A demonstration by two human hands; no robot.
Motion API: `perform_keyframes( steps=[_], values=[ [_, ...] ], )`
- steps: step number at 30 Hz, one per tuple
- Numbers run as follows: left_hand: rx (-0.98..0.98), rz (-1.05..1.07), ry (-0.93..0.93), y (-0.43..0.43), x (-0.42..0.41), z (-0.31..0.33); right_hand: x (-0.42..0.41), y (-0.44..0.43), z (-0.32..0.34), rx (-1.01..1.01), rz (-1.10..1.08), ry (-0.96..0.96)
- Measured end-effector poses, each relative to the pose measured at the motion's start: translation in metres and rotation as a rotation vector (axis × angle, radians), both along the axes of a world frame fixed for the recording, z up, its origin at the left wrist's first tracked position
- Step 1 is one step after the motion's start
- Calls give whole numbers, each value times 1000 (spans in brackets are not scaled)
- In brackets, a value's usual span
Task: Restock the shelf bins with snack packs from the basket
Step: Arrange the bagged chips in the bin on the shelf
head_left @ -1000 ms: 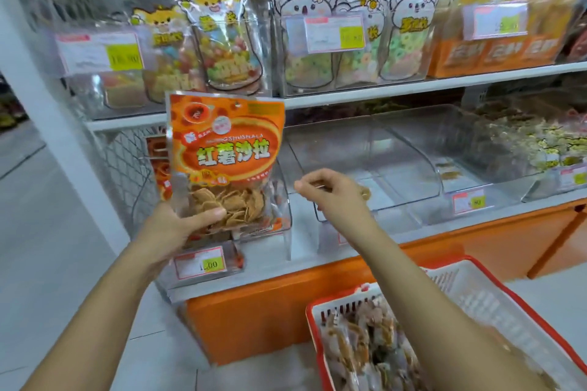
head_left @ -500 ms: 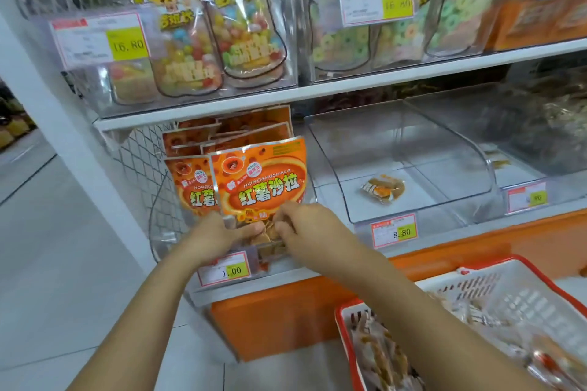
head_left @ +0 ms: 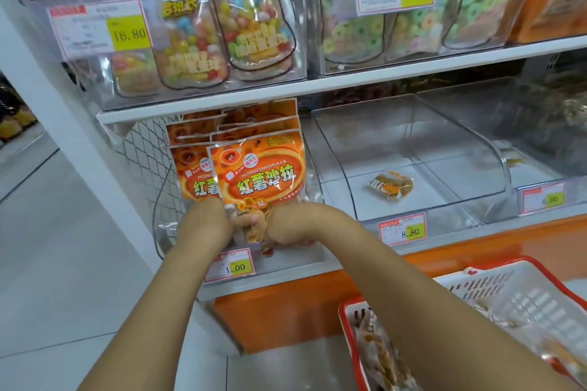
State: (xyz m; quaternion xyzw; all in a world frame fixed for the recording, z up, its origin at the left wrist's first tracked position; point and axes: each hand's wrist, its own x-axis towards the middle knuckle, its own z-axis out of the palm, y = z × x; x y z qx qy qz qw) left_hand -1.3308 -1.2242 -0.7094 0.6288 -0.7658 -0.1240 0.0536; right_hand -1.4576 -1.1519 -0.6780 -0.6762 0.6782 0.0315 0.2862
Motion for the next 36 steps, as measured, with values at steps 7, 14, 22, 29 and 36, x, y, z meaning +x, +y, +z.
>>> perform_keyframes(
  steps=[7, 14, 22, 29, 36],
  values=[
    [-293, 15, -30, 38, 9, 21, -7, 23, 7, -99, -84, -138],
    [-379, -408, 421, 108, -25, 20, -58, 98, 22, -559, -318, -180],
    [-148, -765, -123, 164, -82, -66, -156, 214, -13, -88, -384, 170],
    [172, -864, -195, 184, -98, -130, -199, 303, -92, 201, -390, 350],
    [195, -833, -101, 194, -102, -139, -182, 321, -116, 130, -515, -14]
  ],
)
